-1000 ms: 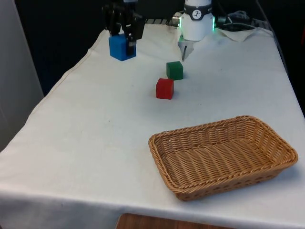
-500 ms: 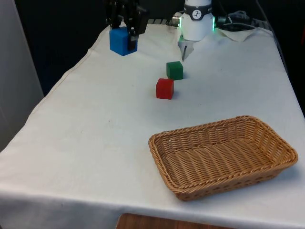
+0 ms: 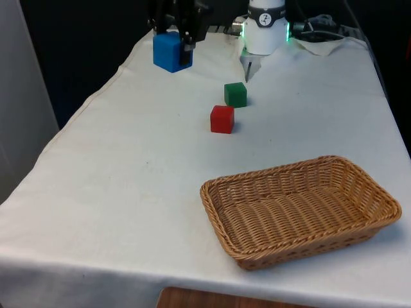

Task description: Pick up the blue cube and place it into the basket.

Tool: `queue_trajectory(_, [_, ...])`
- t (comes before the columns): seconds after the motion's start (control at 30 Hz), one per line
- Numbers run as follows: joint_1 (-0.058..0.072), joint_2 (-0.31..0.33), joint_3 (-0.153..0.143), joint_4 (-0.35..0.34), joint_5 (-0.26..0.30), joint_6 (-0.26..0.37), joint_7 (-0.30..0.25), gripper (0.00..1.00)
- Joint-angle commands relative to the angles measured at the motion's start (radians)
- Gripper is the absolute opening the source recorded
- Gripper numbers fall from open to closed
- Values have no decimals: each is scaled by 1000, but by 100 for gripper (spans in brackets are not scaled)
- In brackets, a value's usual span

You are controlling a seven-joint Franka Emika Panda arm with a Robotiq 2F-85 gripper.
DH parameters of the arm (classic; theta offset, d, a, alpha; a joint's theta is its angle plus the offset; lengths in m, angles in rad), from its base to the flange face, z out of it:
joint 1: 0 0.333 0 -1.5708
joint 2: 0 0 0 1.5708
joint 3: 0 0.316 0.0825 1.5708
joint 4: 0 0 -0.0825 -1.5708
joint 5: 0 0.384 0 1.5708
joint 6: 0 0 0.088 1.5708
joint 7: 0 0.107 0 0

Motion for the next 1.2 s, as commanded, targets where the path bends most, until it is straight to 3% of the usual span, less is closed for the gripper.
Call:
queue_trajectory(0.0, [3,10,4,23,1,-17,1,0])
queue_trajectory(0.57, [7,75,41,139,1,-29,-13,0])
queue_trajectory(0.93, [11,106,64,179,-1,-19,-21,0])
queue_trajectory(1.17, [28,155,86,249,-18,-36,13,0])
